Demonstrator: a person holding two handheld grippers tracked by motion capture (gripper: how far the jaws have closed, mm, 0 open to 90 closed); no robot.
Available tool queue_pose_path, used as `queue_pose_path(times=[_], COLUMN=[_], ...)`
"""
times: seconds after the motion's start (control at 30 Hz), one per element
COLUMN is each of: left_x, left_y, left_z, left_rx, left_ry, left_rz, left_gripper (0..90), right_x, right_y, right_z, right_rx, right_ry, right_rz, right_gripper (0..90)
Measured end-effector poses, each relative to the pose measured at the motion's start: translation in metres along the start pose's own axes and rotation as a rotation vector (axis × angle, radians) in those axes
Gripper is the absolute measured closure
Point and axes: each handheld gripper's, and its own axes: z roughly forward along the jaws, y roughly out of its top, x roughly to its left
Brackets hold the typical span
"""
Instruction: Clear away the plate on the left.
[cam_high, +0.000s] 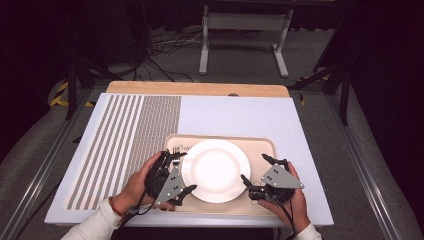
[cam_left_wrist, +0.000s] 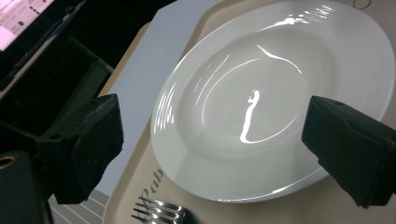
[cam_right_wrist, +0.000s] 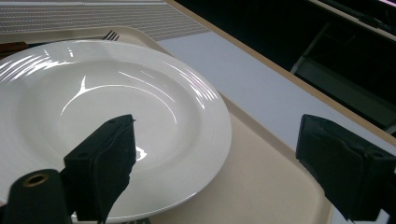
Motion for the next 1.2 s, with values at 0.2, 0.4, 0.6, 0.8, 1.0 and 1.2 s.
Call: queue_pose_path(times=[0.2,0.4,0.6,0.8,1.0,1.2], left_x=[0.004,0.007,0.01,0.012,0.014,0.015], left_y=[-0.003,-0.006,-0.01,-0.014,-0.015,-0.018], left_z=[-0.001,-0.005,-0.01,-0.012,-0.017,-0.021], left_rx=[-0.011,-0.028,-0.045,-0.061,-0.061,-0.062], left_ry=[-0.012,-0.006,0.003,0.003,0.014,0.021], left_rz=[-0.023,-0.048,-0.081,-0.117,-0.12,-0.138], left_gripper=[5.9,5.9,6.2,6.3,6.2,6.1], right_x=[0.002,0.003,0.004,0.003,0.003,0.004], right_y=[0.0,0.001,0.001,0.001,0.001,0.002], right_z=[0.0,0.0,0.0,-0.002,-0.002,-0.002], right_rx=[-0.005,-0.012,-0.014,-0.021,-0.026,-0.025], right_ry=[0.009,0.018,0.023,0.016,0.016,0.021], right_rz=[-0.005,-0.01,-0.014,-0.011,-0.011,-0.018], right_gripper=[13.1,13.0,12.8,12.8,12.8,12.8])
